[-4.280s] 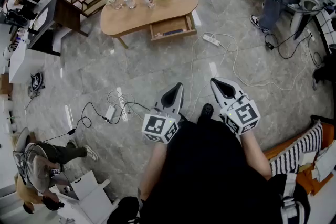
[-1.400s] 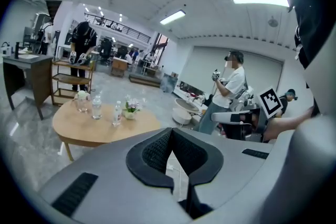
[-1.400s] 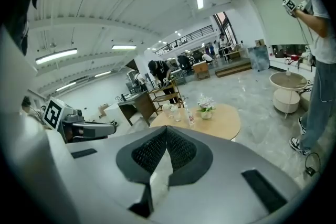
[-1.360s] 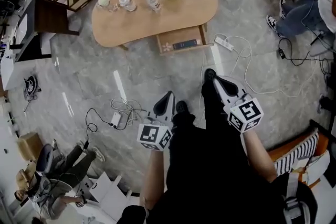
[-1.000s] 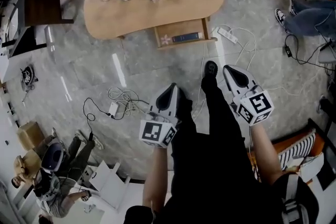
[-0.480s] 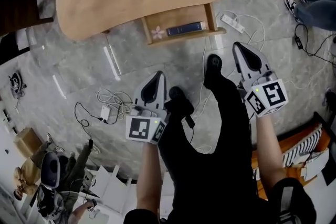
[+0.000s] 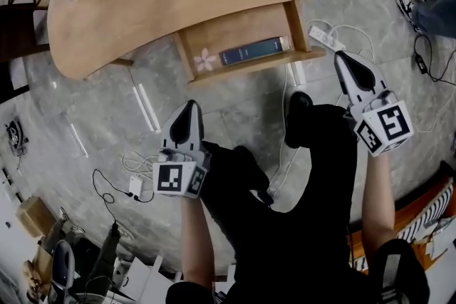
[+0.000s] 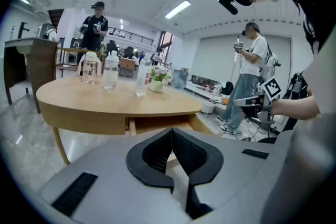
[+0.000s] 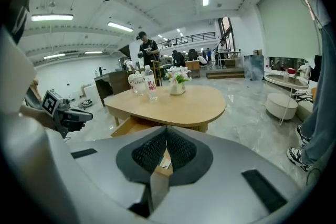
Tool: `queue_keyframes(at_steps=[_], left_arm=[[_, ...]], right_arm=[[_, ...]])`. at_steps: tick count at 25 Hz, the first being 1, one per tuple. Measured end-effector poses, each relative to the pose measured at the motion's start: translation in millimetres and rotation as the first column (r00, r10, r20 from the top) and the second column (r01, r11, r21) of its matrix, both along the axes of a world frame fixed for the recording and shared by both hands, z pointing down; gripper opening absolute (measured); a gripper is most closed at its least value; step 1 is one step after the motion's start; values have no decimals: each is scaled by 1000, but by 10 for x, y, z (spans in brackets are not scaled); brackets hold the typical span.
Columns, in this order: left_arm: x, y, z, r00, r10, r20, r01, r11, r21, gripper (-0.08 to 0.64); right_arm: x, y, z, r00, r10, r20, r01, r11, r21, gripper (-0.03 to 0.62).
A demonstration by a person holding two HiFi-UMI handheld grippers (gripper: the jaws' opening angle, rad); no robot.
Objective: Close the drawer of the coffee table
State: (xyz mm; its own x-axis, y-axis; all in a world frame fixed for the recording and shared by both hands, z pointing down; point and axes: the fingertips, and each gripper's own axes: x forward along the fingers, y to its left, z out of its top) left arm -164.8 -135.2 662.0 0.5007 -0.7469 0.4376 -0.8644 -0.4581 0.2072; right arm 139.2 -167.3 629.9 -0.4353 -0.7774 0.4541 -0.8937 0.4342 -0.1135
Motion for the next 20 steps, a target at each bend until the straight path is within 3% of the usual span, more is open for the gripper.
queue_keyframes(at_steps=[7,14,17,20], left_arm=[[-403,-172,879,999,-24,23,22,997,79,15],[-663,-275,1061,998,-56,-6,56,976,210,15],[-772,-272,1191,997,-72,-15,73,979,188,15],[-793,-267,1366,999,-38,13,36,990,137,15]], right_arm=[[85,-105,560,998,-65,-22,67,993,99,12],[134,-61,628,993,-115,-34,120,974,190,12],[241,-23,631,996,-81,-35,87,974,207,12],[346,9,688,998,-45,-33,51,978,202,13]])
